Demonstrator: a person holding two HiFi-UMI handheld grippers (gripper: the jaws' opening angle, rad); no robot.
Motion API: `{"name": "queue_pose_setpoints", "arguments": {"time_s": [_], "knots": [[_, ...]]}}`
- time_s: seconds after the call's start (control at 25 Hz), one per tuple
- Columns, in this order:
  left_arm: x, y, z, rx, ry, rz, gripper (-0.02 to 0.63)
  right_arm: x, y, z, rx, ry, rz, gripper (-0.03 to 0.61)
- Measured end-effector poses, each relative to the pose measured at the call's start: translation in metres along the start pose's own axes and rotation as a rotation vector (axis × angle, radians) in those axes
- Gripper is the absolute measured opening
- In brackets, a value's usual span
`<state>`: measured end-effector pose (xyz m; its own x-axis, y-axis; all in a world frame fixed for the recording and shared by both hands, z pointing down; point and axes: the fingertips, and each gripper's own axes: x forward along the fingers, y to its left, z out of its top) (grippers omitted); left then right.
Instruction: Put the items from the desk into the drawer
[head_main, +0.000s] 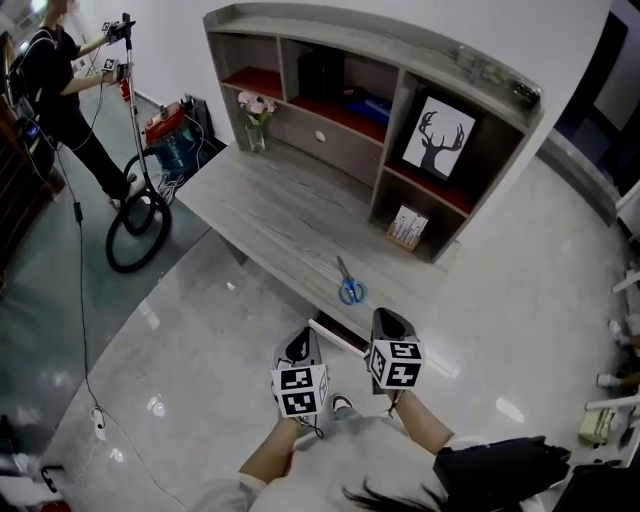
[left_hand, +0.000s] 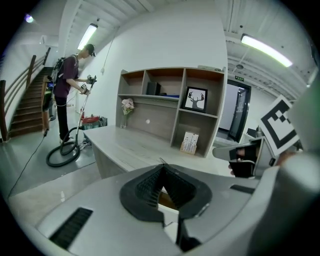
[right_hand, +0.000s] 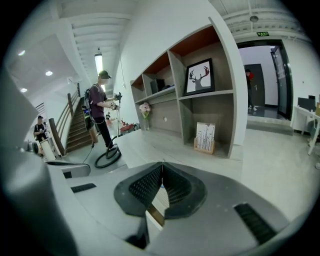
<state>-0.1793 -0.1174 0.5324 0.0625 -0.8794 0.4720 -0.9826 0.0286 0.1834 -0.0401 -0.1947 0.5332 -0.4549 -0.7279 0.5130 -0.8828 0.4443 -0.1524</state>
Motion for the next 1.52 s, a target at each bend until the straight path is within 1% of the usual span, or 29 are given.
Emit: {"name": "queue_pose_setpoints", "arguments": {"time_s": [0.36, 0.52, 0.72, 0.92, 1.08, 1.2, 1.4, 1.52], "knots": [[0.033, 0.028, 0.024, 0.073, 0.02, -0.119, -0.003, 0.016, 0.026, 0.009, 0.06, -0.033, -0.091, -0.002], [0.042, 0.034, 0.027, 0.084, 0.031, -0.15, -0.003, 0.019, 0.036, 0.001, 0.056, -0.016, -0.105, -0.002], [0.053, 0.03, 0.026, 0.095, 0.048, -0.177, -0.003, 0.023, 0.034, -0.005, 0.07, 0.002, -0.111, -0.002], [0.061, 0.026, 0.022, 0.098, 0.073, -0.197, -0.003, 0.031, 0.031, -0.002, 0.05, -0.011, -0.1, -0.002], [0.07, 0.022, 0.017, 0.092, 0.087, -0.205, -0.003, 0.041, 0.023, 0.002, 0.058, -0.023, -0.076, 0.002], [0.077, 0.026, 0.014, 0.092, 0.089, -0.192, -0.003, 0.053, 0.019, -0.005, 0.064, 0.008, -0.05, 0.051], [0.091, 0.034, 0.002, 0.071, 0.112, -0.168, -0.003, 0.073, 0.011, -0.018, 0.04, 0.062, -0.025, 0.052], [0.099, 0.04, -0.011, 0.071, 0.133, -0.162, -0.003, 0.088, 0.008, -0.028, 0.026, 0.09, -0.013, 0.066]]}}
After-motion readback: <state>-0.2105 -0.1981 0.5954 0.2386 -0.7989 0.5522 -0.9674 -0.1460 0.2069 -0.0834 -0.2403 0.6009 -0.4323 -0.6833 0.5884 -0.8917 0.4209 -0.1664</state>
